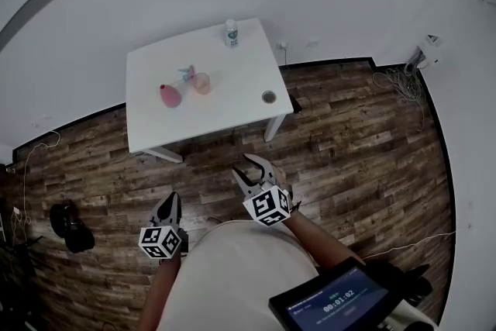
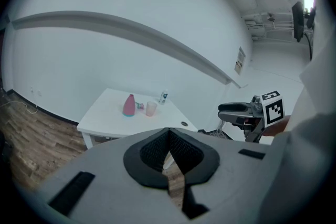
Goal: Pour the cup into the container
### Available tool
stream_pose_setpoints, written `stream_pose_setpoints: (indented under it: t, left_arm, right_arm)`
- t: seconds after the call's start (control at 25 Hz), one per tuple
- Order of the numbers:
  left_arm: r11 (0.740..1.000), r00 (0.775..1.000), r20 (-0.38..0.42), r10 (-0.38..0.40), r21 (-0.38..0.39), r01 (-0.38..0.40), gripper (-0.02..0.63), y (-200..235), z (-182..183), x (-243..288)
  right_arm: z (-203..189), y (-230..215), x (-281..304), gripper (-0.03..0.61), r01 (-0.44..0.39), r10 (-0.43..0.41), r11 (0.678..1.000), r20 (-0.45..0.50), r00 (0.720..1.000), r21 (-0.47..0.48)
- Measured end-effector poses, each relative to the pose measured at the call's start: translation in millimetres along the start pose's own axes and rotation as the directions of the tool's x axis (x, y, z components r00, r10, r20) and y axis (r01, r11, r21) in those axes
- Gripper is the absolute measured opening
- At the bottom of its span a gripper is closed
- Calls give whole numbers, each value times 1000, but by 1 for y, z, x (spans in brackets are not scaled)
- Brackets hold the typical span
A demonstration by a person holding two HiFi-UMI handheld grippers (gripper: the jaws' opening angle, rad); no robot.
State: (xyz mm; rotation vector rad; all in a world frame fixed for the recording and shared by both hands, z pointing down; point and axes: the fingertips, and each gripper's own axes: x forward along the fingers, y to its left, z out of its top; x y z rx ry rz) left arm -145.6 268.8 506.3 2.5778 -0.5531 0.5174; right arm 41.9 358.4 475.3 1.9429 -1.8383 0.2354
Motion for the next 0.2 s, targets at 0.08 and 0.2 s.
stream_pose_setpoints:
  t: [0.08,0.2]
  left_arm:
    - [1000,1000,11,-5,-27,6,9,-4,1,1]
    - [996,999,44,-28,-85,31,9,-13,7,4]
  right_arm:
    - [6,-2,-4,179,-14,14,1000,14,1000,27]
    - [16,-6,-11,179,-40,38,997,42,998,68]
